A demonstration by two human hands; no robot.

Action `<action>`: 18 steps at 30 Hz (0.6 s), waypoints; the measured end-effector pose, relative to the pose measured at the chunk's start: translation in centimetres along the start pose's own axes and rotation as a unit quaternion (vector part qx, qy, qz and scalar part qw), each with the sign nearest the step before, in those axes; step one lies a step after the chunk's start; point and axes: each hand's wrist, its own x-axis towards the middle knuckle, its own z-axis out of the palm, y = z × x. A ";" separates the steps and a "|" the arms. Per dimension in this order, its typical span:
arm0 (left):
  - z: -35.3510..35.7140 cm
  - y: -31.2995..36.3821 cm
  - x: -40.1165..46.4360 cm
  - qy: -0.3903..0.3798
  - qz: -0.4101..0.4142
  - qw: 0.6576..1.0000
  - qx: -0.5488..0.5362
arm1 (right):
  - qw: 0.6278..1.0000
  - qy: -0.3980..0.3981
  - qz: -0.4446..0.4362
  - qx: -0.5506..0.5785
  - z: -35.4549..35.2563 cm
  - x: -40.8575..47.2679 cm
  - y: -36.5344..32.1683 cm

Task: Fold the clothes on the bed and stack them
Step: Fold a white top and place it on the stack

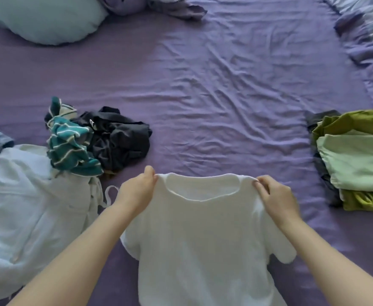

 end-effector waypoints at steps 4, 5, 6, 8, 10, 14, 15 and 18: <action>-1.0 0.6 3.4 0.025 -0.008 1.000 0.009 | 1.000 0.026 0.005 0.012 0.2 4.6 -1.6; -1.1 0.9 4.3 0.037 -0.010 0.999 0.012 | 0.999 0.035 0.009 0.020 0.3 5.7 -1.8; -1.1 1.1 5.2 0.044 -0.014 0.999 0.021 | 0.999 0.038 0.012 0.027 0.4 6.8 -1.9; -0.9 1.7 6.7 0.040 -0.035 0.997 0.048 | 0.999 0.020 0.010 0.032 0.7 8.6 -1.5; -0.5 2.7 7.2 0.018 -0.065 0.993 0.099 | 0.998 -0.021 0.006 0.061 1.1 9.7 -0.7; 1.8 6.4 6.6 0.082 -0.022 0.993 0.083 | 0.989 -0.087 0.028 0.120 0.9 8.8 2.6; 2.4 8.2 6.3 0.102 0.020 0.994 0.037 | 0.986 -0.095 0.032 0.133 0.7 8.2 3.6; 4.2 14.2 6.4 0.132 0.162 0.977 -0.041 | 0.979 -0.128 0.044 0.150 -0.3 6.3 5.9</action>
